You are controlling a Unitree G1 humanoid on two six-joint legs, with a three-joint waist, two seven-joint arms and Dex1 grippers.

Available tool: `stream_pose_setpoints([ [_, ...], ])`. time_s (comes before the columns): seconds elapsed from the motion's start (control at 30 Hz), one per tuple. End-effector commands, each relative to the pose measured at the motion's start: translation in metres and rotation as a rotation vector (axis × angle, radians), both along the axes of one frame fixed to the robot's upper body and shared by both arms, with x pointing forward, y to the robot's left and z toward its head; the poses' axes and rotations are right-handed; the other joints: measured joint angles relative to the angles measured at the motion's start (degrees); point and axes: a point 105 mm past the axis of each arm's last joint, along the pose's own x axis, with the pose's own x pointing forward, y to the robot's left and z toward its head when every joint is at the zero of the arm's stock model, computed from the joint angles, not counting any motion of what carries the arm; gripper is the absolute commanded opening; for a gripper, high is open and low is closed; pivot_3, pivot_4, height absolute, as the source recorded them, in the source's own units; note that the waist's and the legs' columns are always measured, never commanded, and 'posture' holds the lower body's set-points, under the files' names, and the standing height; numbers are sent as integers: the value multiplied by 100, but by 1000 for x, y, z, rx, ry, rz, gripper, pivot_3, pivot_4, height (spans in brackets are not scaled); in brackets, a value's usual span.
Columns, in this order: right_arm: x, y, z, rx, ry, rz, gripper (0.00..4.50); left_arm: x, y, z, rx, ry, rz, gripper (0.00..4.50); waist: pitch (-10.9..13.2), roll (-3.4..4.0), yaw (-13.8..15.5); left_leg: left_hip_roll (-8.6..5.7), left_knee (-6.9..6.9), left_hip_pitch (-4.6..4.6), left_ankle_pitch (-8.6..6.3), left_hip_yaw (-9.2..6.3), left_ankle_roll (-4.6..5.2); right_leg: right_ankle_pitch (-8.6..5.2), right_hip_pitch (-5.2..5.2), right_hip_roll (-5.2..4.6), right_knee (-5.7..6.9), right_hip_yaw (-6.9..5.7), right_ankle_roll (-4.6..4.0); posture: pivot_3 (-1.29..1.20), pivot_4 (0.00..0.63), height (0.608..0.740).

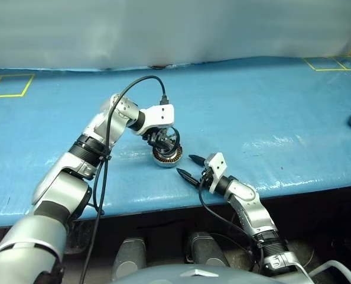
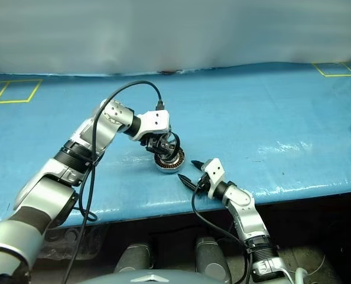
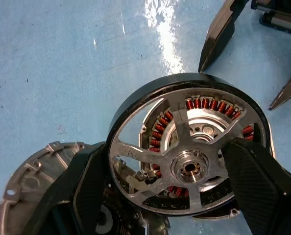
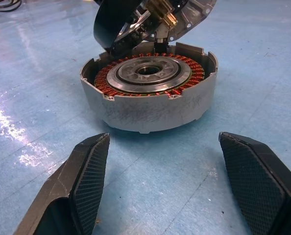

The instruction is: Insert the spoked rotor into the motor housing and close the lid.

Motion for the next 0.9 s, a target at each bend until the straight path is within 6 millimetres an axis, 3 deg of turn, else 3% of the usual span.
stream_pose_setpoints([
  [0.03, -7, 7, -6, 6, 26, 12, 3764, 0, -7, 13, -14, -14, -29, 3413, 0, 0, -6, 0, 0, 0, 0, 0, 0, 0, 0, 1, 0, 0, 0, 0, 150, 740],
  [0.47, -5, 4, -4, -2, 19, 11, 3764, -11, 1, 2, 77, 36, -93, 3413, 0, 0, -2, 0, 1, 0, 0, 1, 0, 0, 0, 0, 0, 1, 0, 0, 150, 740],
  [0.9, -2, 2, -3, -14, 14, 8, 3764, -7, -6, 0, 89, 12, -106, 3413, 0, 0, 8, 0, 1, 0, 0, 0, 0, 0, 1, 0, 1, 1, 0, 0, 150, 740],
])
